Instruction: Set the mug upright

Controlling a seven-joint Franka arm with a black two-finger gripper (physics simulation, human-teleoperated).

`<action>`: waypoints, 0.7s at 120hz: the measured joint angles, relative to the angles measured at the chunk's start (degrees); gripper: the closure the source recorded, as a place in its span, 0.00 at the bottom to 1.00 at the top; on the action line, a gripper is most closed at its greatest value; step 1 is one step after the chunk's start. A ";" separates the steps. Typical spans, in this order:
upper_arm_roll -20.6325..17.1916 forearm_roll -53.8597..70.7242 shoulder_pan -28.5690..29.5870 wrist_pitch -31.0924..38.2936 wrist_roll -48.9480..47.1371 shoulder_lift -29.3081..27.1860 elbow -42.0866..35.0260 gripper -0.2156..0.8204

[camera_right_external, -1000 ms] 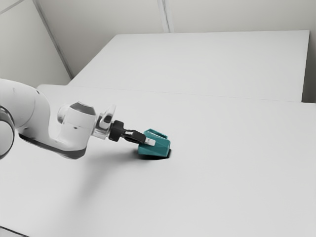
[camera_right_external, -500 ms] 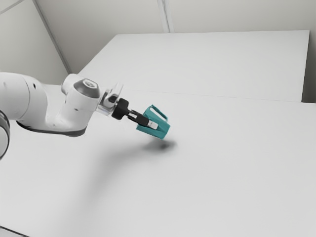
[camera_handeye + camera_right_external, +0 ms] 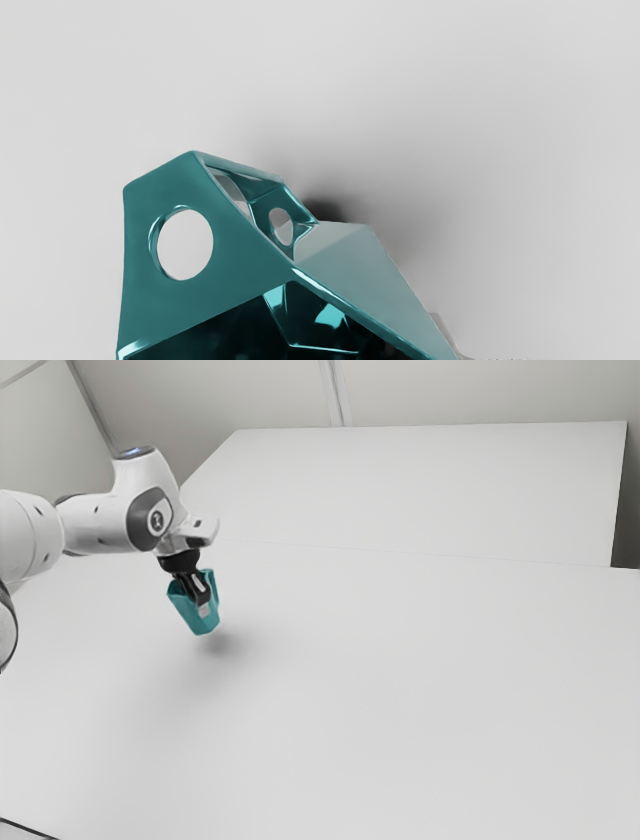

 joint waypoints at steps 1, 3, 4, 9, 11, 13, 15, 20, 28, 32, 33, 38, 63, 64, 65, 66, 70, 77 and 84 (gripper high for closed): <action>0.00 0.29 0.00 -0.01 -0.52 0.15 0.00 0.96; -0.01 0.82 0.00 -0.04 -1.56 0.38 0.01 0.96; -0.01 1.08 -0.01 -0.05 -2.07 0.49 0.01 0.96; -0.02 2.15 -0.03 -0.10 -4.56 0.90 -0.03 0.96; -0.02 2.48 -0.03 -0.11 -5.51 1.00 -0.05 0.96; -0.01 2.78 -0.02 -0.05 -6.45 1.06 -0.19 0.96; 0.01 3.04 0.00 0.07 -7.36 1.10 -0.37 0.96; 0.04 3.55 0.08 0.45 -9.56 1.16 -0.84 0.96; 0.06 4.06 0.16 1.41 -12.84 1.19 -1.82 0.96; 0.07 4.23 0.27 2.13 -14.36 1.19 -2.47 0.96; 0.07 4.26 0.30 2.34 -14.74 1.20 -2.66 0.96; 0.07 4.34 0.48 3.36 -16.58 1.20 -3.44 0.96; 0.55 4.05 0.75 7.50 -24.22 1.24 -5.20 0.91; 0.56 4.03 0.74 7.60 -24.46 1.25 -5.26 0.89; 0.56 4.00 0.74 7.70 -24.69 1.27 -5.32 0.87; 0.57 3.98 0.74 7.79 -24.93 1.28 -5.37 0.85; 0.58 3.91 0.74 8.13 -25.83 1.37 -5.52 0.78; 0.59 3.82 0.75 8.60 -27.29 1.48 -5.67 0.65; 0.59 3.77 0.72 8.95 -28.62 1.53 -5.88 0.55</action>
